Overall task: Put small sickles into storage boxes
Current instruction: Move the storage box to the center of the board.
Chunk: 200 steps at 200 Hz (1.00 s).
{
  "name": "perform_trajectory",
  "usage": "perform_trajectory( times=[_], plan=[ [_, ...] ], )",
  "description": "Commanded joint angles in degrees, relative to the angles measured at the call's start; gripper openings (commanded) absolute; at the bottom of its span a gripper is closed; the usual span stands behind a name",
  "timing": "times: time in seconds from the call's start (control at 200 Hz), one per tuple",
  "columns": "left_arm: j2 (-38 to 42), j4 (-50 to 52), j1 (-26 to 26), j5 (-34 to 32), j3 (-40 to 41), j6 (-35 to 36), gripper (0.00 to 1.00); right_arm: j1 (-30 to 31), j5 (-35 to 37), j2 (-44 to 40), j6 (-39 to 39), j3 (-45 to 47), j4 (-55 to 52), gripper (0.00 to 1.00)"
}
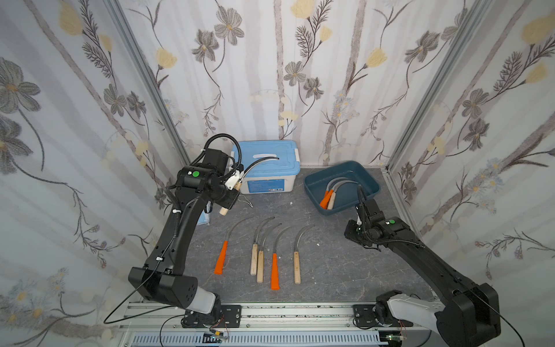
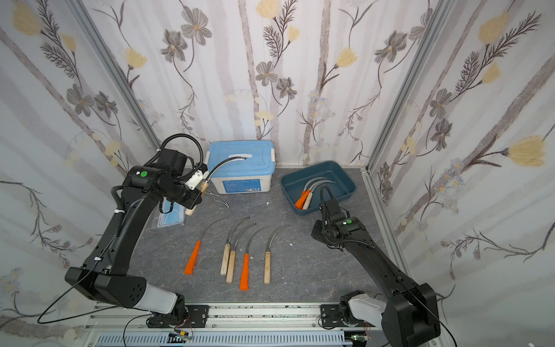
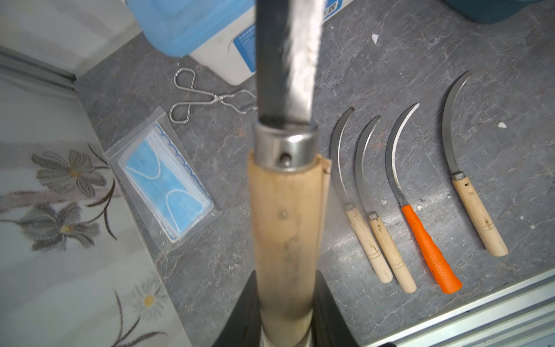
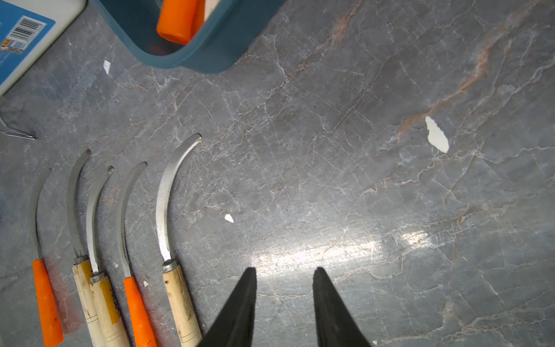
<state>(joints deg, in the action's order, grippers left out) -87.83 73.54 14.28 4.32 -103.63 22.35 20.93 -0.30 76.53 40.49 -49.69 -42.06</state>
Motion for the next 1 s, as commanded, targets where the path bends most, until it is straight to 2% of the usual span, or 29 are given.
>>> perform_trajectory(
  times=[0.0,0.165,0.4,0.485,0.669,0.889,0.994],
  plan=[
    [-4.76,-0.66,2.43,0.71,-5.21,-1.31,0.11,0.46,0.14,-0.42,1.5,1.74,-0.33,0.35],
    [-15.2,-0.22,6.93,0.79,-17.06,-1.99,0.1,2.59,-1.43,-2.1,3.53,4.95,-0.53,0.36],
    [-33.53,5.45,11.28,2.4,-42.88,-3.79,0.09,7.07,-3.56,-2.26,6.23,8.65,-0.55,0.36],
    [-38.15,5.72,13.14,1.86,-49.05,-3.51,0.09,8.36,-3.74,-2.48,7.28,8.78,-0.65,0.36],
    [-41.57,-0.48,16.59,-0.63,-49.87,-3.7,0.09,10.46,-4.45,-4.37,9.86,10.24,-1.34,0.37],
    [-44.17,-4.88,17.35,0.96,-49.92,-7.23,0.09,10.54,-4.6,-9.98,16.99,13.13,0.14,0.39],
    [-44.33,-4.71,17.55,1.22,-49.91,-6.89,0.09,9.1,-4.94,-9.79,19.42,12.73,3.1,0.4]
  ],
)
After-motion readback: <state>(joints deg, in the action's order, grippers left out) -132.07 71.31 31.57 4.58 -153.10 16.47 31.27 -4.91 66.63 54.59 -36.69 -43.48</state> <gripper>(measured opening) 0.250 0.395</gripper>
